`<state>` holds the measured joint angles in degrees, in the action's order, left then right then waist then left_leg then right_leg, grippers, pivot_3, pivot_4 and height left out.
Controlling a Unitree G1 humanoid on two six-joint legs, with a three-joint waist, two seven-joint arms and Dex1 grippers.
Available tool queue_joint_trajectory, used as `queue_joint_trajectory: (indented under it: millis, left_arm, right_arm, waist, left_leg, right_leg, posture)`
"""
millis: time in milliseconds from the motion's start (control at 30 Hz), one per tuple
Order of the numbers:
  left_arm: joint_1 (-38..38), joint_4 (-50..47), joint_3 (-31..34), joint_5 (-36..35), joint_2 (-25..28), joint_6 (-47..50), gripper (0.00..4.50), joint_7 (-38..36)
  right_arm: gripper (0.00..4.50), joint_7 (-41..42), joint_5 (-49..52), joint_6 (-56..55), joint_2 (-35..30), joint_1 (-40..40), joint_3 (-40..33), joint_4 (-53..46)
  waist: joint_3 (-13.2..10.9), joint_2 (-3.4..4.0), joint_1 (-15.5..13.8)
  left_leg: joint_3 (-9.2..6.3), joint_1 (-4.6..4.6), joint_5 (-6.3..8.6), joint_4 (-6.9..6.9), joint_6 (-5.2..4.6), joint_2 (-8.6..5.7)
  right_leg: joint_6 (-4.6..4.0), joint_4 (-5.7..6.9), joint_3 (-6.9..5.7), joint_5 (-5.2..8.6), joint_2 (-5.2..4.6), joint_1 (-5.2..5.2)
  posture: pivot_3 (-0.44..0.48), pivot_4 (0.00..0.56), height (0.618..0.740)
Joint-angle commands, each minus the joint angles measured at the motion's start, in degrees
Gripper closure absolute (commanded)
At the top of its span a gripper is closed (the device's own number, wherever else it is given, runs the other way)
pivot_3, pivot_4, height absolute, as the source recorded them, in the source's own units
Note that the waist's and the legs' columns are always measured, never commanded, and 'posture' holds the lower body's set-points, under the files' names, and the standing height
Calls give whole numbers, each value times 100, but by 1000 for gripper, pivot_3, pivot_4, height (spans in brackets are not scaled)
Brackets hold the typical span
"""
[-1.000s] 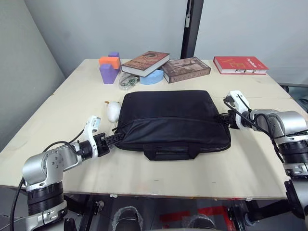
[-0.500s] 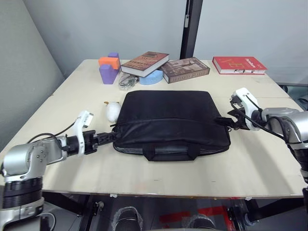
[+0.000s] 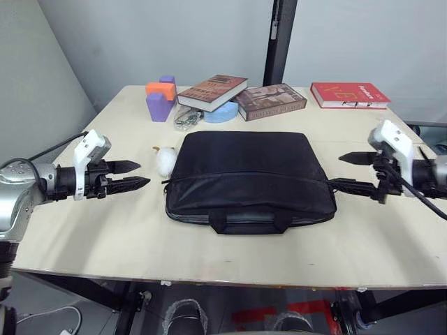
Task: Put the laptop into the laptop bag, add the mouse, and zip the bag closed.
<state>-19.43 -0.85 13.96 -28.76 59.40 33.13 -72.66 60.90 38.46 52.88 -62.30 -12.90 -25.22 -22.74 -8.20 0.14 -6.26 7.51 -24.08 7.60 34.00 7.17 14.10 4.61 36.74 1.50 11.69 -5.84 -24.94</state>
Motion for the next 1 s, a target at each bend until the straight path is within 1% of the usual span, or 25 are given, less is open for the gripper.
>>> queue_joint_trajectory:
  millis: [33, 67, 133, 233, 367, 467, 667, 800, 900, 1000]
  left_arm:
    - [-581, -42, 28, 74, 127, -532, 1148, -77]
    - [-697, -14, 11, 74, 139, -557, 1148, -71]
    - [-876, -13, -47, -6, 259, -560, 1148, -291]
    - [-1154, 105, -177, -71, 358, -515, 1148, -528]
    - [-1586, 120, -357, -387, 263, -21, 39, -745]
    - [-1767, -6, -406, -650, 176, 263, 39, -847]
    - [-1872, -449, -553, -1026, 30, 325, 39, -1232]
    - [-1831, -724, -654, -1224, -196, 159, 39, -1511]
    - [-1791, -876, -872, -1251, -349, 104, 39, -1661]
    - [-1763, -942, -1030, -1253, -408, 22, 0, -1849]
  right_arm:
    - [10, 348, 117, -244, -203, 226, -763, 7]
    - [10, 414, 106, -267, -245, 324, -881, 43]
    - [10, 528, 41, -349, -345, 493, -1119, 138]
    - [10, 531, 51, -362, -441, 536, -1279, 338]
    - [0, 529, 181, -259, -466, 575, -1338, 484]
    - [0, 510, 391, -84, -465, 530, -1350, 483]
    - [0, 453, 632, 41, -456, 578, -1277, 316]
    - [0, 174, 899, 179, -297, 503, -847, -134]
    - [0, -23, 1007, 250, -132, 558, -333, -430]
    - [811, -195, 953, 228, 36, 571, 198, -542]
  waist:
    - [0, 0, -8]
    - [0, 0, -8]
    - [0, 0, 7]
    - [1, 0, 59]
    - [1, 1, 58]
    - [1, 1, 45]
    - [1, 1, 7]
    - [2, 1, -21]
    - [3, 3, -23]
    - [4, 2, -29]
  left_leg:
    - [-1, -1, 0, 6, -1, 0]
    - [-3, -2, 0, 14, -1, 1]
    - [-2, 1, 0, 23, -2, 1]
    - [3, 6, 0, 25, -2, 1]
    - [2, 8, 0, 27, -3, 1]
    - [3, 4, 0, 31, -3, 1]
    - [5, -1, 0, 30, -3, 1]
    - [4, 1, -1, 31, -4, 1]
    - [5, 2, -1, 34, -4, 3]
    - [3, 0, -1, 40, -4, 3]
  right_leg:
    - [0, 7, 0, 0, 0, -1]
    - [-1, 16, -1, 0, 0, -2]
    - [-3, 24, 3, 2, 0, 0]
    - [-3, 29, 9, 2, -1, -1]
    - [-4, 39, 9, 2, 0, -4]
    - [-6, 40, 10, 3, 0, -7]
    - [-11, 39, 9, 6, -1, -11]
    - [-11, 42, 9, 6, -1, -10]
    - [-11, 44, 10, 6, 0, -9]
    - [-11, 48, 9, 6, 0, -8]
  posture:
    - [0, 150, 725]
    - [0, 150, 725]
    - [0, 150, 725]
    - [0, 150, 725]
    - [0, 150, 725]
    - [0, 150, 725]
    - [0, 150, 725]
    - [0, 150, 725]
    - [0, 150, 725]
    - [0, 150, 725]
